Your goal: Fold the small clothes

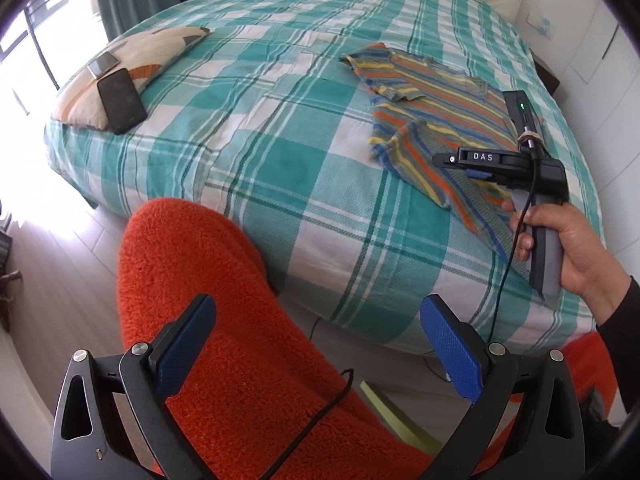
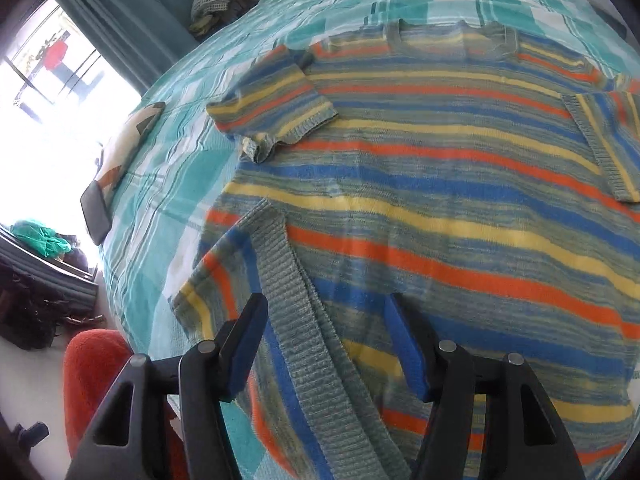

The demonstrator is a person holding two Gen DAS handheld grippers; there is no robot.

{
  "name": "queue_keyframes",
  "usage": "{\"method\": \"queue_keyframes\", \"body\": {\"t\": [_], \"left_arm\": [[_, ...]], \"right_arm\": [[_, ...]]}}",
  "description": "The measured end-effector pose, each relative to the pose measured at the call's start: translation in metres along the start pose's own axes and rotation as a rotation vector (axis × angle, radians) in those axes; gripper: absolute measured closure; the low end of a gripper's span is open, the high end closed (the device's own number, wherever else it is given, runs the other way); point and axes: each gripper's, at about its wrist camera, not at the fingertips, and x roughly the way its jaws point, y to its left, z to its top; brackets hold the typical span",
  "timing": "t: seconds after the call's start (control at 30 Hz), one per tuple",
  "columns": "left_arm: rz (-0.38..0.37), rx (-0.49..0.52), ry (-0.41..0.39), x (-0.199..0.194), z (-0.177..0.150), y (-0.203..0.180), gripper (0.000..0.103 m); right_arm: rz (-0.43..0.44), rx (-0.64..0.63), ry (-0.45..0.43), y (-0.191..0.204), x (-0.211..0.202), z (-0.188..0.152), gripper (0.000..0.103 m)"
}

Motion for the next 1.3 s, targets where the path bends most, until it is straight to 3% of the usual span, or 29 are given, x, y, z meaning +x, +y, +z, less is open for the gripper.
{"method": "queue_keyframes", "body": {"t": [0.13, 0.2, 0.27, 0.33, 0.53, 0.63, 0.7, 0.77, 0.83, 0.87, 1.0, 1.07, 1.13, 1.2, 1.27, 1.3], "left_arm": [[0.030, -0.058, -0.023, 0.006, 0.010, 0.022, 0.001], [0.024, -0.095, -0.033, 0.012, 0.019, 0.031, 0.001], [0.010, -0.115, -0.046, 0.022, 0.029, 0.034, 0.001], [-0.027, -0.101, -0.034, 0.040, 0.039, 0.030, 0.001], [-0.187, -0.028, 0.104, 0.113, 0.063, -0.019, 0.001], [-0.294, 0.006, 0.159, 0.123, 0.064, -0.049, 0.001], [-0.253, 0.096, 0.201, 0.134, 0.062, -0.072, 0.001], [-0.112, 0.185, 0.211, 0.149, 0.057, -0.083, 0.006], [-0.001, 0.220, 0.248, 0.155, 0.052, -0.072, 0.049], [0.010, 0.200, 0.267, 0.152, 0.050, -0.058, 0.054], [0.052, 0.071, 0.243, 0.115, 0.045, 0.008, 0.054], [0.000, 0.017, 0.203, 0.098, 0.048, 0.026, 0.044], [-0.097, -0.021, 0.151, 0.093, 0.053, 0.028, 0.004], [-0.152, -0.010, 0.098, 0.103, 0.058, 0.012, 0.003], [-0.144, 0.061, 0.149, 0.132, 0.060, -0.011, 0.007], [-0.133, 0.091, 0.181, 0.146, 0.058, -0.022, 0.022]], "right_arm": [[0.363, -0.317, 0.229, 0.073, -0.011, -0.074, 0.041], [0.422, -0.402, 0.298, 0.086, -0.027, -0.115, 0.042], [0.408, -0.390, 0.295, 0.077, -0.044, -0.138, 0.042], [0.376, -0.284, 0.239, 0.047, -0.067, -0.146, 0.042], [0.151, 0.292, -0.138, -0.095, -0.171, -0.156, 0.042], [-0.005, 0.470, -0.174, -0.146, -0.206, -0.181, 0.041], [-0.057, 0.501, -0.162, -0.160, -0.217, -0.195, 0.041], [-0.056, 0.517, -0.152, -0.165, -0.218, -0.205, 0.041], [-0.047, 0.532, -0.135, -0.167, -0.219, -0.206, 0.041], [-0.049, 0.526, -0.129, -0.165, -0.220, -0.207, 0.041], [-0.082, 0.456, -0.121, -0.155, -0.225, -0.207, 0.041], [-0.078, 0.449, -0.120, -0.153, -0.221, -0.206, 0.041], [-0.049, 0.466, -0.121, -0.156, -0.213, -0.203, 0.041], [-0.003, 0.483, -0.135, -0.161, -0.202, -0.202, 0.041], [0.025, 0.495, -0.121, -0.165, -0.188, -0.200, 0.041], [0.027, 0.484, -0.107, -0.164, -0.180, -0.198, 0.041]]}}
